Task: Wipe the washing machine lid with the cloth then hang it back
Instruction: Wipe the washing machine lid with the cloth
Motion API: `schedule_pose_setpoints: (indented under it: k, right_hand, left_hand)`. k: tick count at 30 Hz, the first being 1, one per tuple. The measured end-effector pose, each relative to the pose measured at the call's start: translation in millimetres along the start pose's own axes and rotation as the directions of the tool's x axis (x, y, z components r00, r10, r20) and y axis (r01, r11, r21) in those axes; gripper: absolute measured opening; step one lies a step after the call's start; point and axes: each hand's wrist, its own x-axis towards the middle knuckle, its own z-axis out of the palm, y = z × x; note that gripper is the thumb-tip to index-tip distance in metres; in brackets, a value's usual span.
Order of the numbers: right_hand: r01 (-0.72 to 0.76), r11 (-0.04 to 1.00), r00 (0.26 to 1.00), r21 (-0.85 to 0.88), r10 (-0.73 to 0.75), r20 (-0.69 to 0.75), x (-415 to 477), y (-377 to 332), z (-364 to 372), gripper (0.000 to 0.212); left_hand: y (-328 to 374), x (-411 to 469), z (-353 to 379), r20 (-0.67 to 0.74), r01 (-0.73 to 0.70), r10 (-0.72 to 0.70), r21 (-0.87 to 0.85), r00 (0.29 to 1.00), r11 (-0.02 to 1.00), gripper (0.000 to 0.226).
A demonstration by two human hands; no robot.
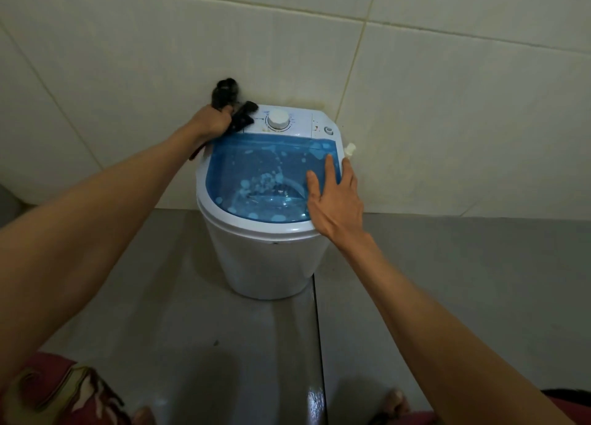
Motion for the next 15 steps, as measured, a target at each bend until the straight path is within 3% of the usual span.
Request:
schedule_pose_setpoints:
  k: [4, 8, 11, 15]
  right_hand:
    - [-0.004, 1.0, 1.0, -0.006, 0.004, -0.012, 0, 0, 0, 0.067]
    - [-0.012, 1.0, 1.0, -0.006, 0.012, -0.004, 0, 0, 0, 0.068]
    - [-0.015, 1.0, 1.0, 0.003, 0.015, 0.011, -1, -2, -2, 0.069]
    - [-0.016, 1.0, 0.999, 0.02, 0.016, 0.03, -3, -2, -4, 0.07]
  left_hand:
    - [-19, -14, 4, -0.085, 0.131, -0.144, -0.151, 0.986, 0.98, 0.058]
    - [-39, -50, 10, -0.115, 0.076, -0.094, -0.151, 0.989, 0.986, 0.052]
    - [-50, -88, 16, -0.21, -0.03, 0.024, -0.025, 0.977, 0.999, 0.048]
    - [-58, -133, 22, -0.185, -0.314, 0.369, 0.268, 0.911, 0.911, 0.061]
